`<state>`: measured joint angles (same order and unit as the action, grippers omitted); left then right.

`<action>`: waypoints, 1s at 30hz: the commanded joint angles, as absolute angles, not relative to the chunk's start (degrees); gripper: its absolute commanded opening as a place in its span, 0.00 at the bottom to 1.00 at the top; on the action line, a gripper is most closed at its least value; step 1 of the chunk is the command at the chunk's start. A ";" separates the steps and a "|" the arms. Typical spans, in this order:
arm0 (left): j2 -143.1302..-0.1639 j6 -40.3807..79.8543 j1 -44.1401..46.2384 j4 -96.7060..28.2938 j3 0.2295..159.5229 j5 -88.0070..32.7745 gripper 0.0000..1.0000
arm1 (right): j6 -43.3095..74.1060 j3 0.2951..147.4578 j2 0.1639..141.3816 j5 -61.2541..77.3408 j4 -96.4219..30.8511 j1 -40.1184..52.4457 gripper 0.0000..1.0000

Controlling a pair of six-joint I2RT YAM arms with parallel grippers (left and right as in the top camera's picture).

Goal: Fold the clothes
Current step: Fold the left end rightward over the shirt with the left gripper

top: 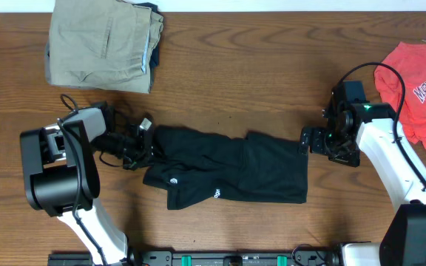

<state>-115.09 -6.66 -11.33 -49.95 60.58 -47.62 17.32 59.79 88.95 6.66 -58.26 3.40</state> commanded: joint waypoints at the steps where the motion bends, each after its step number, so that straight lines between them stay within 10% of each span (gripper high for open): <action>1: -116.01 -5.04 -12.86 -52.73 65.82 -45.32 0.06 | 16.60 59.35 88.29 7.14 -58.15 3.44 0.99; 16: -98.59 0.12 -8.91 -64.55 74.61 -32.71 0.06 | 16.62 51.70 88.29 13.32 -50.04 3.44 0.99; 30: -90.70 13.04 17.65 -60.64 73.76 -32.69 0.06 | 16.67 49.84 88.29 15.70 -47.03 3.44 0.99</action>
<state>-91.18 7.92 12.58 -61.91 73.34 -32.58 17.32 50.17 88.95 14.72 -47.46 3.40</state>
